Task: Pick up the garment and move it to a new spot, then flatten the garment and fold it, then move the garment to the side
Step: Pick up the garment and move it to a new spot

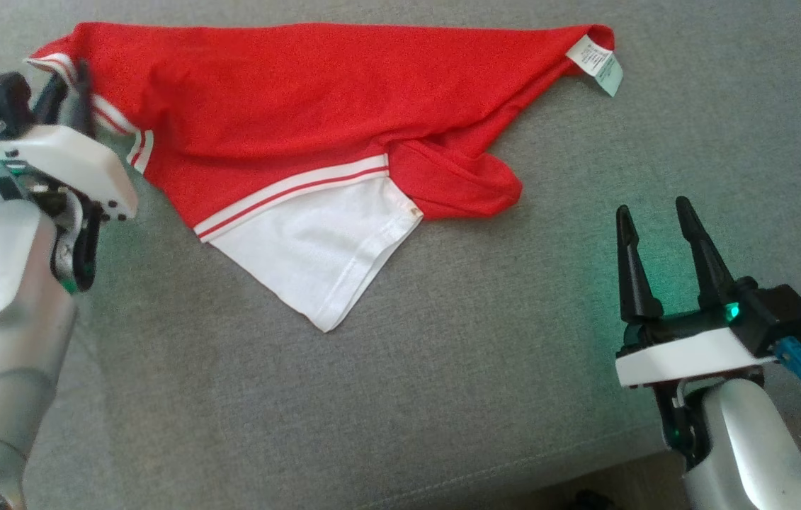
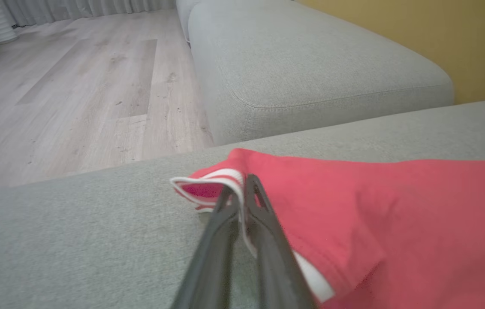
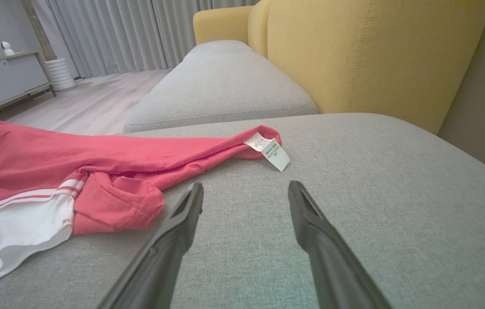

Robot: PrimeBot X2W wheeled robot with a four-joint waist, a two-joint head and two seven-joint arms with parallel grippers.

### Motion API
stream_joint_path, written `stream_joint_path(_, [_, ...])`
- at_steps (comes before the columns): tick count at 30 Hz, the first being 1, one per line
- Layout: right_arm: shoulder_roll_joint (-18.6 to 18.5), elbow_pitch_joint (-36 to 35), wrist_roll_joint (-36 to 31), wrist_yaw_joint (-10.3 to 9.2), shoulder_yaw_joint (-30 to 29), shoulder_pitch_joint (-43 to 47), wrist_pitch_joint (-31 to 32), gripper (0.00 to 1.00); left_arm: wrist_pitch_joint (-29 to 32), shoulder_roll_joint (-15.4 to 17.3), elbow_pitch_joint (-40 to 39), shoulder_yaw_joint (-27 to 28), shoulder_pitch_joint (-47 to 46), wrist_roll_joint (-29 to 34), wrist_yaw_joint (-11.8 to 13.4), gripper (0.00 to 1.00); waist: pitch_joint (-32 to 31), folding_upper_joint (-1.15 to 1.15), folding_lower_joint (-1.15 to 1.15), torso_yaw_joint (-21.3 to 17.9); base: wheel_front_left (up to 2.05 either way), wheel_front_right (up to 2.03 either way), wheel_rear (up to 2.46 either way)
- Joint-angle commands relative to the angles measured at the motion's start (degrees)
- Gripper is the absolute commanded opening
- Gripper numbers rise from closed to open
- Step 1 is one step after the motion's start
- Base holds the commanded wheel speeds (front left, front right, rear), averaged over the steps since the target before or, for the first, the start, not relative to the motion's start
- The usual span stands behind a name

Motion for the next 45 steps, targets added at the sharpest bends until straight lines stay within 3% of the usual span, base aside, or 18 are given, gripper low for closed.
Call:
stream_joint_path(1, [-0.29, -1.69, -0.37, 0.22, 0.8, -0.98, -0.62, 1.0, -0.95, 2.08, -0.79, 1.83, -3.41, 0.42, -0.22, 1.0, 0.27, 0.0, -0.02, 0.32, 0.0, 0.0, 0.0])
stream_joint_path(11, [-0.29, -0.06, -0.75, 0.22, 1.07, -0.37, -0.62, 1.0, -5.41, -1.68, 3.27, 0.88, -3.52, -0.99, -4.47, 1.0, -6.25, 0.0, -0.02, 4.15, 0.0, 0.0, 0.0])
stream_joint_path(18, [-0.29, 2.0, -0.71, 0.22, 1.08, 2.62, -0.62, 1.0, -10.25, -4.45, 0.95, 1.14, 4.92, -3.2, -4.69, 1.0, -15.07, 0.0, -0.02, 6.56, 0.0, 0.0, 0.0])
stream_joint_path(24, [-0.29, 2.95, -1.0, 0.22, 0.3, 6.55, -0.62, 1.0, -13.38, -6.9, -6.12, 1.65, 17.7, -4.71, -2.58, 1.0, -20.42, 0.0, -0.02, 8.52, 0.0, 0.0, 0.0])
stream_joint_path(37, [-0.29, 3.04, 0.26, 0.22, 1.3, 12.35, -0.62, 1.0, -14.37, -7.61, -27.21, 6.84, 44.73, 2.44, 8.86, 1.0, -22.54, 0.0, -0.02, 9.93, 0.0, 0.0, 0.0])
stream_joint_path(45, [-0.29, 3.16, 0.68, 0.22, 1.87, 13.01, -0.62, 1.0, -14.38, -8.72, -33.56, 9.51, 53.27, 4.99, 10.17, 1.0, -23.34, 0.0, -0.02, 9.91, 0.0, 0.0, 0.0])
